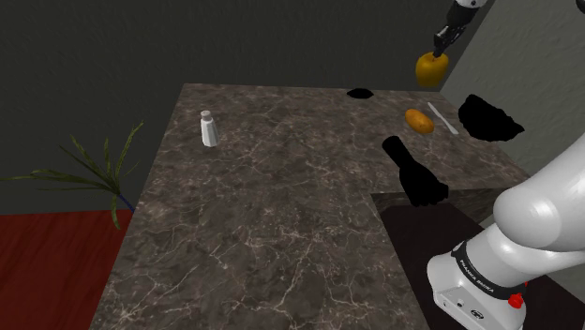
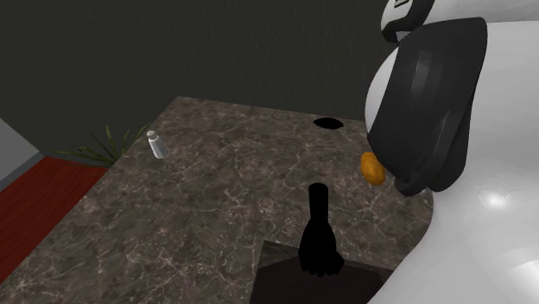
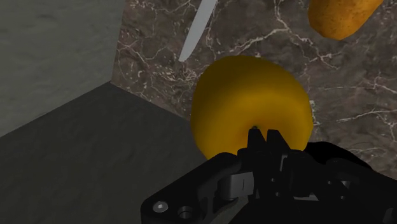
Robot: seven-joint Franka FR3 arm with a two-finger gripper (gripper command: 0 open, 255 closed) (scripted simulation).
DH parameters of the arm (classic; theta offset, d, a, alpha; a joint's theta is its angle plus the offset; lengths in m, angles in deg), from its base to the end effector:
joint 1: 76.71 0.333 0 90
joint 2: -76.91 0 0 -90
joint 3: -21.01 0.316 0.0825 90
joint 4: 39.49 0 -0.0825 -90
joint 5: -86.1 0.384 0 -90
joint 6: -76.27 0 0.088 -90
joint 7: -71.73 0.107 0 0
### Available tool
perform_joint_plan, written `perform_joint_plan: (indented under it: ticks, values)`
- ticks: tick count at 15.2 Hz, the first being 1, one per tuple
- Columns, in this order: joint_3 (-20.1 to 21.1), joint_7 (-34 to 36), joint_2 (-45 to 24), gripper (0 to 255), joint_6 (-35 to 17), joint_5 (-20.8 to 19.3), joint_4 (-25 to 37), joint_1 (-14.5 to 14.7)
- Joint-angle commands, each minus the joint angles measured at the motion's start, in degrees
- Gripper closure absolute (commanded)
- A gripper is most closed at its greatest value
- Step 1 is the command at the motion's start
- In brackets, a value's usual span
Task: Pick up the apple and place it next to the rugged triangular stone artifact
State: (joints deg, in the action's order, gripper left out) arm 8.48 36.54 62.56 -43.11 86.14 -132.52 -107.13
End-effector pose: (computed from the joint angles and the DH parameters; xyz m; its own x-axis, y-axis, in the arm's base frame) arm 0.4897 -0.4376 0.4999 0.9835 -0.1097 0.1436 -0.1333 -0.9770 0.1663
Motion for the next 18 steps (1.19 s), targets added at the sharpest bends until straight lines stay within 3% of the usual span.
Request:
perform_joint_plan:
  ticks: [1, 18]
  values:
    - [0.01, 0.02, -0.12, 255, -1.49, 0.03, -1.32, 0.00]
    - [0.28, -0.03, -3.23, 255, -12.24, 0.69, -9.03, -0.15]
